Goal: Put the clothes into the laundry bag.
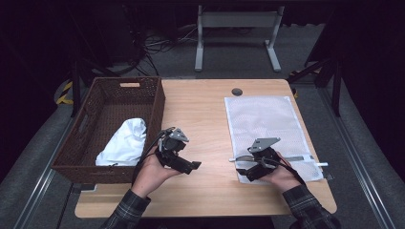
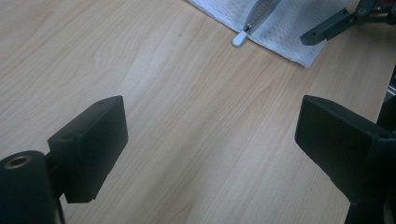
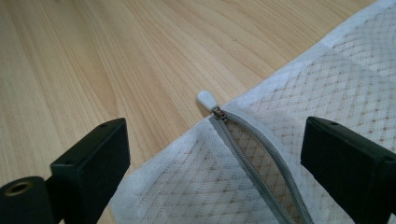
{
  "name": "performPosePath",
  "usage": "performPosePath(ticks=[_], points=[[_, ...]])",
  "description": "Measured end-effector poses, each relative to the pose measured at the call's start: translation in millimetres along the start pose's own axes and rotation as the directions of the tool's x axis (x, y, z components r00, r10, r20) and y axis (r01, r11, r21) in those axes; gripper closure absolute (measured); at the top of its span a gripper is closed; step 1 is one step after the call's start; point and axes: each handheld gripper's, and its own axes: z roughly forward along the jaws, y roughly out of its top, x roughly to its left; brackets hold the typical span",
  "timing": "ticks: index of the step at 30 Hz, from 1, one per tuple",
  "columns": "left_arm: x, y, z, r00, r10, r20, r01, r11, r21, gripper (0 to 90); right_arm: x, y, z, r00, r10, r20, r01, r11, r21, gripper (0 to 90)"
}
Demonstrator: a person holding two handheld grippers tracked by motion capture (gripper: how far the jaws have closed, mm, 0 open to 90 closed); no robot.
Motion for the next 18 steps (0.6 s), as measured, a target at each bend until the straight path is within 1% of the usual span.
performPosePath(ticks=[1, 5, 10, 15, 17, 18], points=[[0.9, 0.7, -2.9, 1.0000, 0.004, 0.000, -0.004, 1.0000, -0.002, 10.5, -0.3, -0.1, 0.3, 1.0000, -0.002, 0.002, 0.002, 1.000, 0.000, 9.1], [4.4, 2.4, -13.0, 0.9999, -0.004, -0.010, 0.003, 0.9998, -0.019, 10.8, -0.4, -1.2, 0.3, 1.0000, -0.009, 0.004, 0.009, 1.000, -0.005, 9.0], [10.6, 3.0, -24.7, 0.9997, -0.012, -0.021, 0.011, 0.9994, -0.034, 11.3, -2.0, -2.8, 0.7, 1.0000, -0.001, -0.003, 0.001, 1.000, 0.000, 9.0], [17.3, 2.8, -40.4, 0.9991, -0.021, -0.038, 0.018, 0.9976, -0.067, 11.5, -2.1, -3.3, -0.1, 1.0000, -0.004, -0.002, 0.004, 1.000, -0.003, 9.1], [19.7, 2.1, -46.0, 0.9986, -0.031, -0.043, 0.028, 0.9964, -0.080, 11.6, -2.6, -4.1, -0.4, 1.0000, -0.001, -0.001, 0.001, 1.000, -0.001, 9.2], [21.8, 1.8, -49.6, 0.9983, -0.028, -0.050, 0.024, 0.9962, -0.083, 11.6, -3.0, -4.5, -0.5, 1.0000, -0.001, -0.001, 0.001, 1.000, -0.001, 9.2]])
